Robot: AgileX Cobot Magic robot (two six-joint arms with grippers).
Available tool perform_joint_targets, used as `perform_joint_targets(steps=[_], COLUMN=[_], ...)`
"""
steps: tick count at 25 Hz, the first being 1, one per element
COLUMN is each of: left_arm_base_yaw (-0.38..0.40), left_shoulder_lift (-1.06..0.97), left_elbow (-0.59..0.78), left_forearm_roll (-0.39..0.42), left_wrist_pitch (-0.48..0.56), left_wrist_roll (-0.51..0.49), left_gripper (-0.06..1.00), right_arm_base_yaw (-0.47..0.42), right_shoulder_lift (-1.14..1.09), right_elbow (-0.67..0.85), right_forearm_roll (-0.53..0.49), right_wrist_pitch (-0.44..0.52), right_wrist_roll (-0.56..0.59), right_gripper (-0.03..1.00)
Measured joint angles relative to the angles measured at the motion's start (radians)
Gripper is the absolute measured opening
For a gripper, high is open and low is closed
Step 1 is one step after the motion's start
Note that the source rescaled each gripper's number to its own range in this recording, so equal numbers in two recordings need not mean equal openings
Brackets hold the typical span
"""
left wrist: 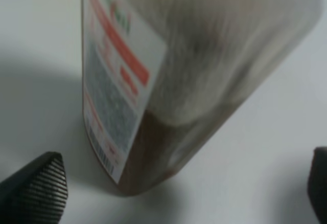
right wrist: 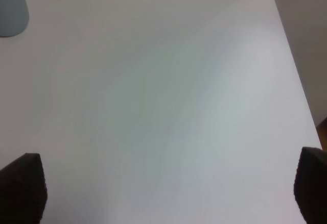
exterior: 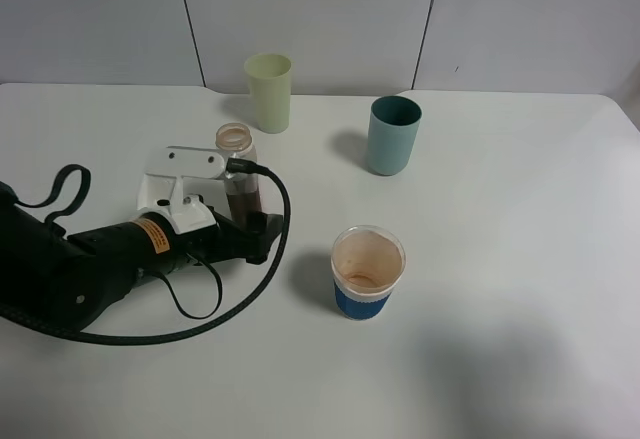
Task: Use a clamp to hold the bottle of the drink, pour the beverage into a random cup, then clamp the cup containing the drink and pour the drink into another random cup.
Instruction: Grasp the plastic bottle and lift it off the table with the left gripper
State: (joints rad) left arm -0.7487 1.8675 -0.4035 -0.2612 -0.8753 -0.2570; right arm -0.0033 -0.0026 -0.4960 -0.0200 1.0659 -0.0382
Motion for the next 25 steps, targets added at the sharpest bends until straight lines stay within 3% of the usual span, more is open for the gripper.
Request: perform_joint_targets(steps=[5,10,18,25], left_arm_base_yaw=[0.000,0.000,0.000,0.000], left_shoulder_lift=[0.070,0.101,0.125,0.168], left_elbow=[0.000,-0.002,-0.070,-0.102], left_forearm_roll=[0.003,-0.050,-0.104,-0.208], left_wrist_pitch=[-0.090,-0.161,-0.173,-0.179], left_wrist_roll=[0.002,0.003,0.003,0.003], left_gripper=[0.86,0.86,0.86,0.86], right_arm_base_yaw=[0.000,0.000,0.000,0.000], right_shoulder_lift=[0.000,0.000,0.000,0.000], right_elbow=[0.000,0.000,0.000,0.000], right_forearm_roll=[0.000,0.000,0.000,0.000], right_wrist_pitch=[0.000,0.000,0.000,0.000], right_wrist_roll=[0.000,0.000,0.000,0.000], right_gripper=[0.90,0.90,0.90,0.90])
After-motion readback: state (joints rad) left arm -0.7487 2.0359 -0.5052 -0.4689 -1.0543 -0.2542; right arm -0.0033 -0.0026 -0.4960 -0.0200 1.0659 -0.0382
